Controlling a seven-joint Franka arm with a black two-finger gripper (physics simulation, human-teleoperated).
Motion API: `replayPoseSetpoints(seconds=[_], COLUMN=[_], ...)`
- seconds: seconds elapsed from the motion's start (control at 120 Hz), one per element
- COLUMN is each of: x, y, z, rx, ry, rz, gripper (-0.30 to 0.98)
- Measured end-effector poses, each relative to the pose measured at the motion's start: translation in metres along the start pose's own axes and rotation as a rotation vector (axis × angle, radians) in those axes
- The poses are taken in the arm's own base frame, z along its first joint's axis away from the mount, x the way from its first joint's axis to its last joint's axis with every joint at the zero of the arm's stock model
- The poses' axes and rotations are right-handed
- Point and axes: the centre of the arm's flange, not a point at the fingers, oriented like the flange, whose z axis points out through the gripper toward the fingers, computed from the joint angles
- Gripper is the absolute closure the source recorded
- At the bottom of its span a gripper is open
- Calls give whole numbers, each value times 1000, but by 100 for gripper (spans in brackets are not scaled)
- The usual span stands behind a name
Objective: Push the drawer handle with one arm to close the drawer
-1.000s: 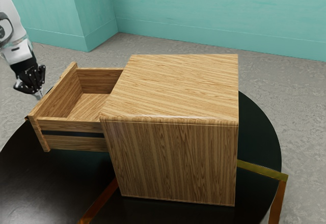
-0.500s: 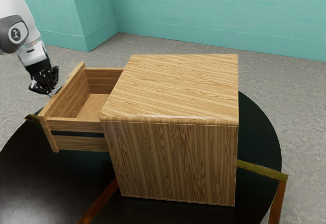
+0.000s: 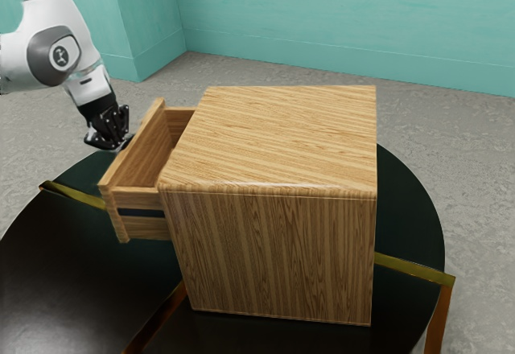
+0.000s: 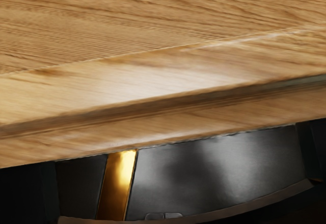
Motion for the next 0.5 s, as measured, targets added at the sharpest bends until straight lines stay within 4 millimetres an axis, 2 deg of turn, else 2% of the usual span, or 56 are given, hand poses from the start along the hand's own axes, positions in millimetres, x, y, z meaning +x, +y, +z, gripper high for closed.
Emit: replayPoseSetpoints(seconds=[0.5], x=[55], y=[1], z=[6], rx=[4], ry=[43], rz=[7], gripper=[77])
